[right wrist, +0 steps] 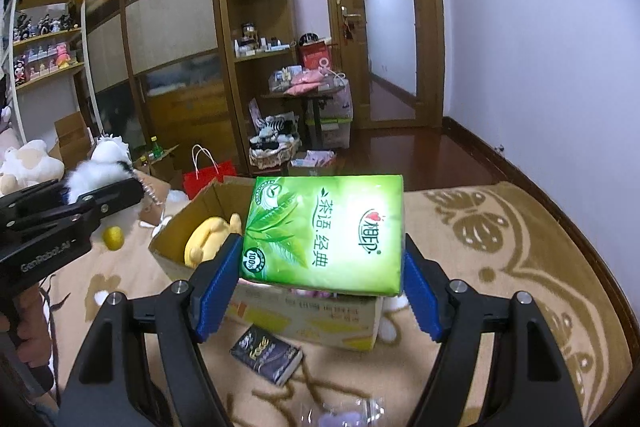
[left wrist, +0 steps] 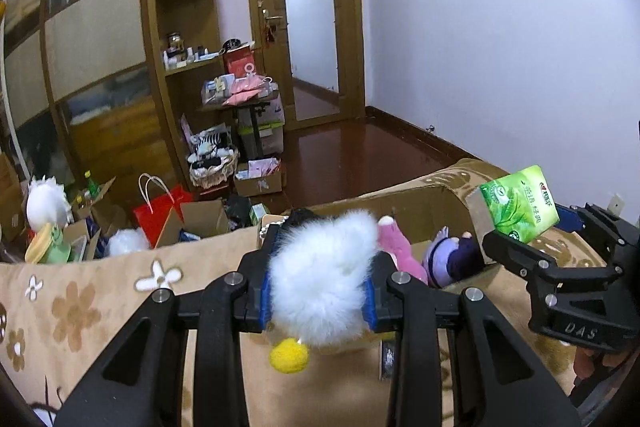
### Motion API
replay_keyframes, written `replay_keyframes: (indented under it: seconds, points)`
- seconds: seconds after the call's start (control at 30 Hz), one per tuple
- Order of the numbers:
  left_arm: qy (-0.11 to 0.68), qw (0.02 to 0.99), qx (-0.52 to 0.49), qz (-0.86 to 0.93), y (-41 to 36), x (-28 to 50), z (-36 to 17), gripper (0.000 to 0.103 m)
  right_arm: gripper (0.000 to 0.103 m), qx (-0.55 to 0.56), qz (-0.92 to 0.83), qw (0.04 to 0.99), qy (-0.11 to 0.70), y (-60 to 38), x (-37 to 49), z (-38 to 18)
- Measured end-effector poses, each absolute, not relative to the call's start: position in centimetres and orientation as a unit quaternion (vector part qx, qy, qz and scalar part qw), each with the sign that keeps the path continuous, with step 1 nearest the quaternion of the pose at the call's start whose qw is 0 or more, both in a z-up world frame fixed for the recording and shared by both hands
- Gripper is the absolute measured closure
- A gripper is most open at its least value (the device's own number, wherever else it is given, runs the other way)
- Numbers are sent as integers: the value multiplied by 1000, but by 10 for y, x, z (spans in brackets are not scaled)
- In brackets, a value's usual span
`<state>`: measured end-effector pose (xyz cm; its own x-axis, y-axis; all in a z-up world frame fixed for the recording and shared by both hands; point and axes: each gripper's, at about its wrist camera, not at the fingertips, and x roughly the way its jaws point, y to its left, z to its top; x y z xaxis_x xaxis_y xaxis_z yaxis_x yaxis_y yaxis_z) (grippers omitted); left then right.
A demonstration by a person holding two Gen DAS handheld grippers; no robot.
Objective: Organize soft objects
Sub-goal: 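Lift both items and carry them over the cardboard box, then open both tools to drop the plush and tissue pack into the box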
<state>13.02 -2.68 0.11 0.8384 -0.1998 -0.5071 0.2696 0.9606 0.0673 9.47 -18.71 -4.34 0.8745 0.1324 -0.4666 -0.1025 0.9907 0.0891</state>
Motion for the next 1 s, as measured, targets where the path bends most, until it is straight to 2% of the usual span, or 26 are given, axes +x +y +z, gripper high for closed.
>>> replay_keyframes:
  seconds: [0.77, 0.87, 0.93, 1.0]
  points:
    - [352, 924, 63, -133, -39, 185, -52, 68, 23, 27, 75, 957, 278, -179, 127, -84]
    - [362, 920, 66, -134, -41, 185, -54, 49, 23, 33, 78, 955, 285, -180, 129, -86]
    - [355, 923, 71, -129, -41, 182, -52, 47, 23, 41, 84, 952, 291, -181, 131, -88]
    - [354, 923, 80, -126, -41, 180, -52, 40, 23, 47, 84, 951, 294, -183, 133, -90]
